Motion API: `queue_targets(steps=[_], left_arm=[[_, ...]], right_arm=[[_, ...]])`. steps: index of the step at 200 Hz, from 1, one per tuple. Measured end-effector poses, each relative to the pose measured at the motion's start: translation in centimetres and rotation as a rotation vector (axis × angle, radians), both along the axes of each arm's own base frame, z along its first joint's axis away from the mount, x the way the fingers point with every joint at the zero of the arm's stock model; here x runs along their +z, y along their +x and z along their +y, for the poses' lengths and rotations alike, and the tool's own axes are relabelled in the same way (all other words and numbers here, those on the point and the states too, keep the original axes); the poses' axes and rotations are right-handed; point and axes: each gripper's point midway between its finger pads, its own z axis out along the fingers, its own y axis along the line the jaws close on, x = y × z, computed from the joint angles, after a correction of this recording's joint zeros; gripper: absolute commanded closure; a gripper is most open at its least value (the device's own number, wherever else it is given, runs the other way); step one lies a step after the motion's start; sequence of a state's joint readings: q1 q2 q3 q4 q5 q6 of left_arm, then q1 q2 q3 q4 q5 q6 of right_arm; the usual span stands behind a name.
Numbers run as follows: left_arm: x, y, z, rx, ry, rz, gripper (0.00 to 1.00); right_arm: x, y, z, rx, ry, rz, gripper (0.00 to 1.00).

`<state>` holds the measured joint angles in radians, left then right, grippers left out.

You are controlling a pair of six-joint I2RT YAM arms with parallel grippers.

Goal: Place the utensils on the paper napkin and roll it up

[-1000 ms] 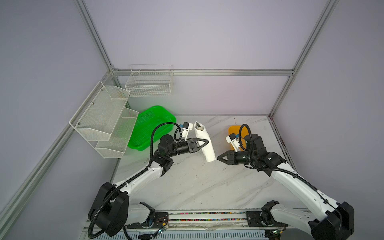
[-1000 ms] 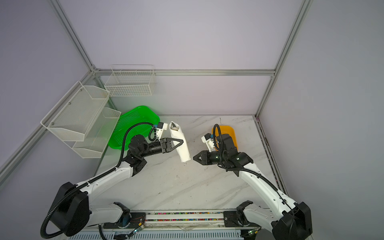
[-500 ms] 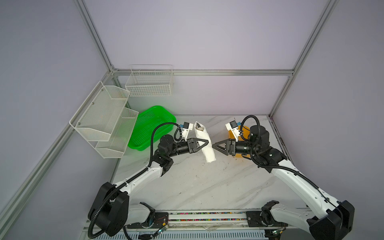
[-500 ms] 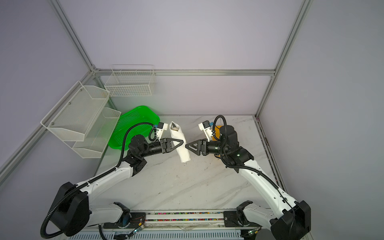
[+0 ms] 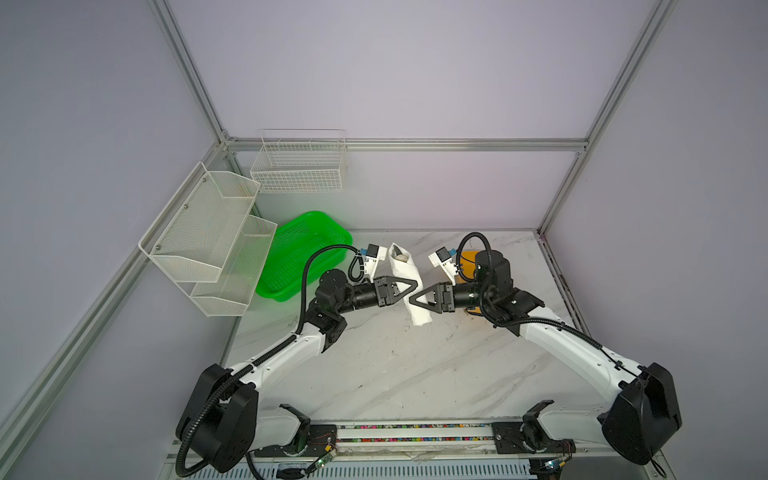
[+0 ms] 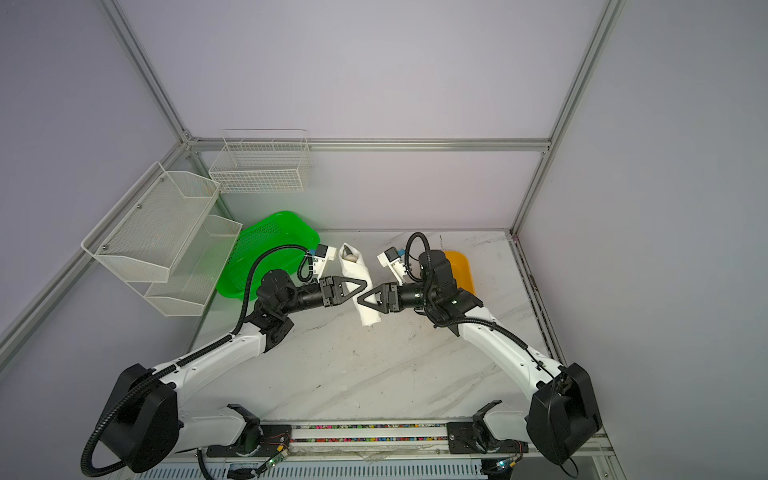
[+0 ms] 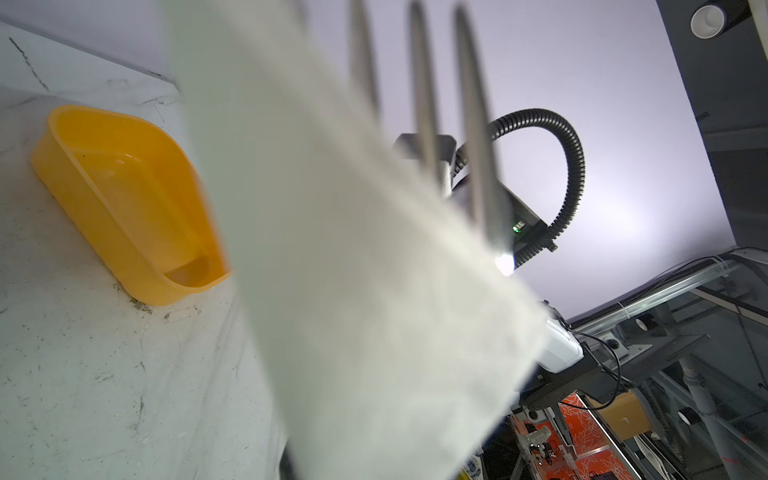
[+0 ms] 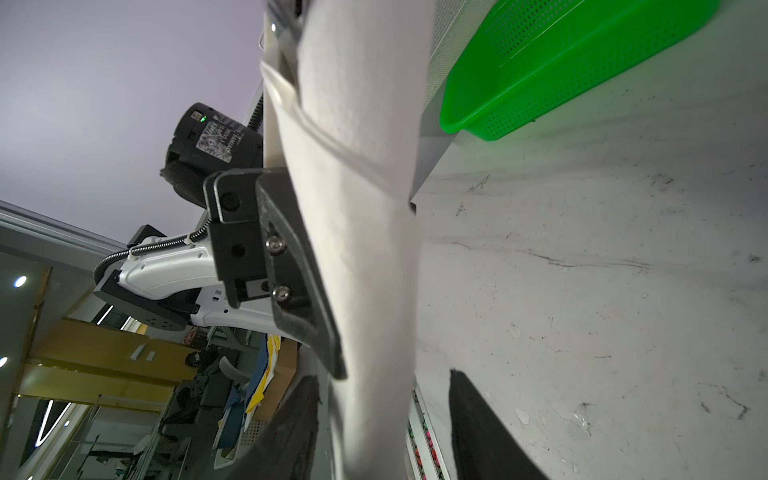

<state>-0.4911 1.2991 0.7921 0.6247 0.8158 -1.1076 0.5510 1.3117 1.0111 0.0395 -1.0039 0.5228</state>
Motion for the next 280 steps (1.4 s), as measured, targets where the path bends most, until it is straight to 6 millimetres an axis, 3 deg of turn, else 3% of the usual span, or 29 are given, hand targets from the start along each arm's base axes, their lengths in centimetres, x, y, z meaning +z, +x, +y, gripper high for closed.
queue_targets(steps=[82,138,191,225,256,280], left_arm=[[0.3,-0.2,0.0,-0.012,-0.009,-0.005,0.86],[0.2,-0.2,0.0,-0.012,-0.006,0.0,0.85],[0.1,-0.2,0.0,-0.011,-0.004,0.0,0.77],[-0.2,-0.1,0.0,-0.008,0.005,0.002,0.66],[-0.7,0.0,-0.1,-0.001,0.027,0.001,0.34],[-1.1,0.1,0.1,0.017,0.049,0.008,0.19]], right_arm=[[0.6,-0.4,0.8,0.051,0.04,-0.013,0.62],[0.8,-0.7,0.8,0.069,0.05,-0.013,0.81],[0.8,-0.7,0.9,0.064,0.046,-0.012,0.89],[0.7,-0.4,0.8,0.048,0.041,-0.017,0.91],[1.0,-0.3,0.7,0.033,0.041,-0.027,0.92],[1.3,-0.2,0.5,0.013,0.042,-0.039,0.91]])
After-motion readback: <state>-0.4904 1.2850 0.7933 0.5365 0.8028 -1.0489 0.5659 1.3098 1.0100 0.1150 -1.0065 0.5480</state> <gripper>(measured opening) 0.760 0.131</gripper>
